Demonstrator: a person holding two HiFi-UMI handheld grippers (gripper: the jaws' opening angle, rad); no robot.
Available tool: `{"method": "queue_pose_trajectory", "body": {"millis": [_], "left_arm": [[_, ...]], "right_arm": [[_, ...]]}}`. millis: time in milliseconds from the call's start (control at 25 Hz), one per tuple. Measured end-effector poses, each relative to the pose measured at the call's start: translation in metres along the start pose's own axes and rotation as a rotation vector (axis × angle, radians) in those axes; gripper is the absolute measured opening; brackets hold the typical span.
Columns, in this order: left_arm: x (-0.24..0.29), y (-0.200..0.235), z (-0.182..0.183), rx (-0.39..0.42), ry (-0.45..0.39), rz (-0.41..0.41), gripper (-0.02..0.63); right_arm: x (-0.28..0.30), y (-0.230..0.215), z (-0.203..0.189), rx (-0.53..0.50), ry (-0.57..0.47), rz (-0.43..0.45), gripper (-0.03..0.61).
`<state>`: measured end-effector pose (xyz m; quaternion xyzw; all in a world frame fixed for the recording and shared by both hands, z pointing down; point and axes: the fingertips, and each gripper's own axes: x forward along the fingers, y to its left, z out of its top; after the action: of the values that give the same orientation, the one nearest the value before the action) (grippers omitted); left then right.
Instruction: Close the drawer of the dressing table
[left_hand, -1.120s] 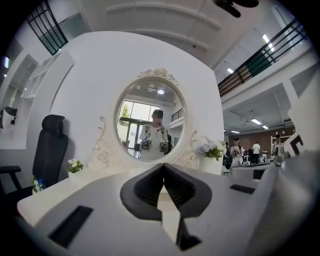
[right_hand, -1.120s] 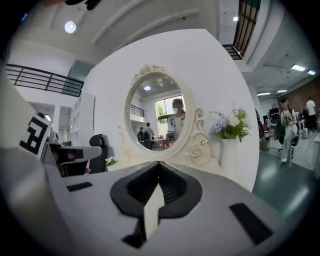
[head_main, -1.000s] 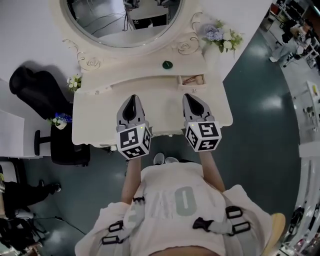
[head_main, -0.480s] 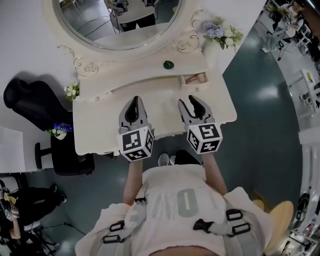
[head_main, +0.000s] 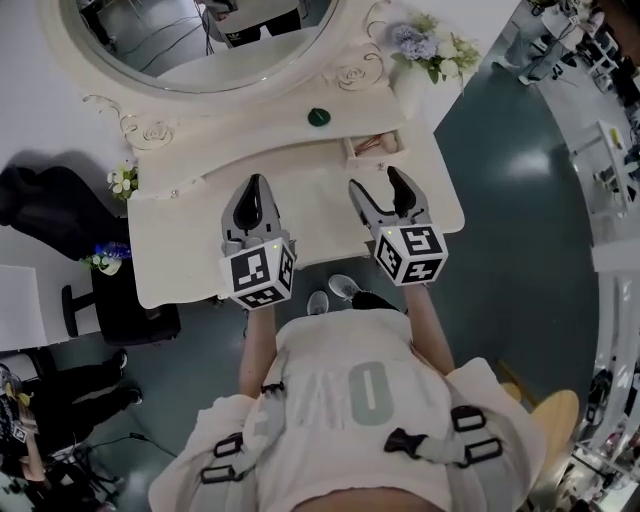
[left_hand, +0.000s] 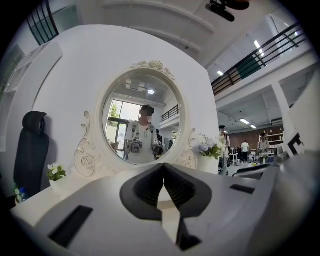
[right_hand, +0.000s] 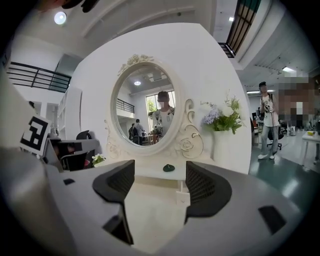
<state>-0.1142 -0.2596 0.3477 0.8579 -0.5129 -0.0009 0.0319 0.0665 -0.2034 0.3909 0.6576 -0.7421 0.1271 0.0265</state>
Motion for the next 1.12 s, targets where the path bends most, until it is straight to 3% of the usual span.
{"method": "queue_pose_trajectory", "body": {"millis": [240,440,1120], "left_arm": [[0.016,-0.013,0.0,0.006,0.001,0.006,0.018],[0.024,-0.018,-0.001,0.015,0.008,0.017,0.018],[0.035,-0.008,-0.008,0.043,0.035,0.076,0.018]], "right_arm": [[0.011,-0.034,-0.009,-0.024,0.047,-0.035,0.307],[0.021,-0.06,-0.024,-0.063,0.092,-0.084,0.256],[0.063,-0.109,-0.106,-0.104,0.322,-0.119,0.245]]}}
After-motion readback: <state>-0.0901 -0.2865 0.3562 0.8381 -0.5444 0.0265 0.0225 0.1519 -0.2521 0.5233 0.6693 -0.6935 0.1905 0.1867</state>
